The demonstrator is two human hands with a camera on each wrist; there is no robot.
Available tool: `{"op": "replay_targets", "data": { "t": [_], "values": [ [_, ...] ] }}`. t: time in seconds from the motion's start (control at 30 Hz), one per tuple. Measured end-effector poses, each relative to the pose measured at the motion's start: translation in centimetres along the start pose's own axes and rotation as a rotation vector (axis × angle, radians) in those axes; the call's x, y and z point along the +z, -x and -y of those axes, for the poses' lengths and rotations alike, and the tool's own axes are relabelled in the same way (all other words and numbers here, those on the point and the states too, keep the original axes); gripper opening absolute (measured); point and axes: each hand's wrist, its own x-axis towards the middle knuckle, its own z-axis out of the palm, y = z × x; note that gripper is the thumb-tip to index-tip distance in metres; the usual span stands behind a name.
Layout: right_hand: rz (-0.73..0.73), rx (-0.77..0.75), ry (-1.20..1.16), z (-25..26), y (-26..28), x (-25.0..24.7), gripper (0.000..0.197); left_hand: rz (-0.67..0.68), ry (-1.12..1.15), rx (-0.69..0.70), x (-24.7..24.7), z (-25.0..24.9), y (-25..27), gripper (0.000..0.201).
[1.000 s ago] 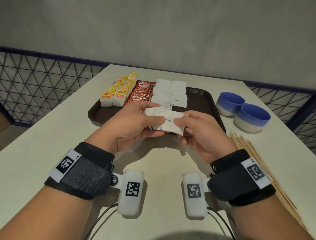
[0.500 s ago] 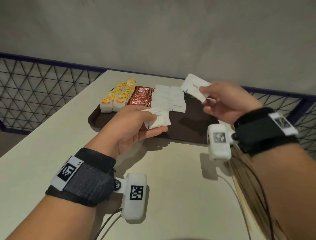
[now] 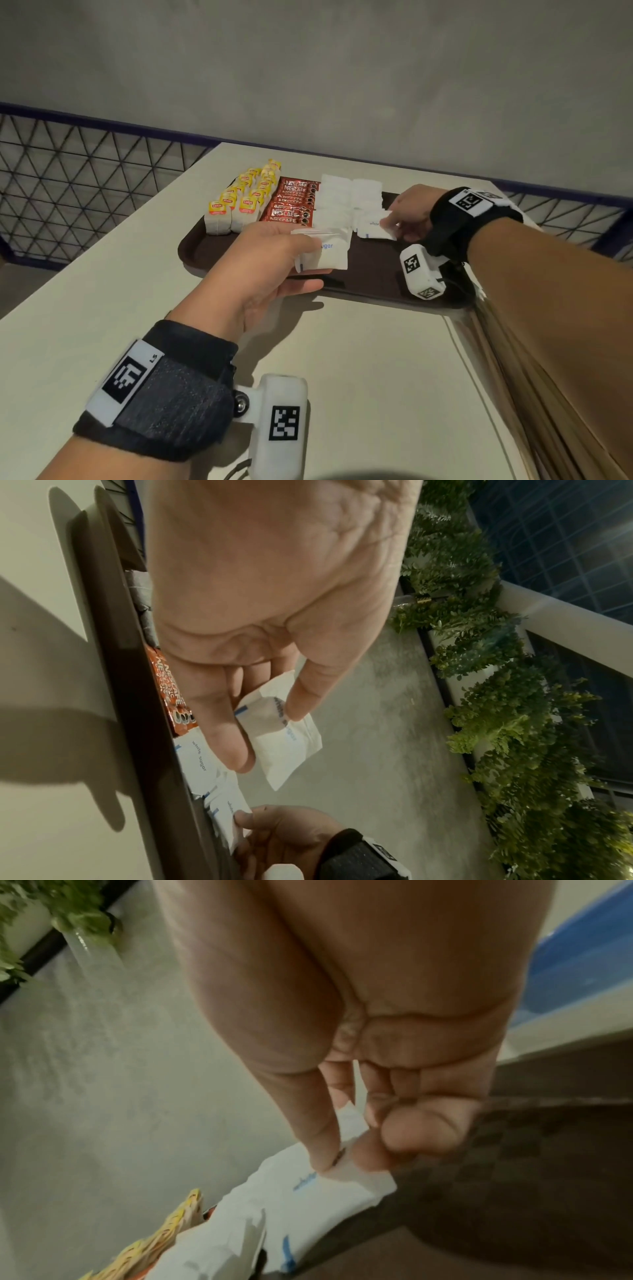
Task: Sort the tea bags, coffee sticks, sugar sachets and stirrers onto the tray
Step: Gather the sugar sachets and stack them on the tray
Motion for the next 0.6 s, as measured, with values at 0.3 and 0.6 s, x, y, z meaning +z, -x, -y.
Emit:
{"op": "replay_targets", "data": {
  "t": [0.3,0.6],
  "values": [
    [0.062,-0.013,0.056,0.8,-0.5,0.7,0.041,-0.008,0.056,0.001,-0.1,0.4,-0.3,0.023],
    [0.047,-0.071,0.187,1.8,0.4,1.3,0.047,0.01,0.089,0.012,0.2,0.5,-0.3,0.023]
  ]
}}
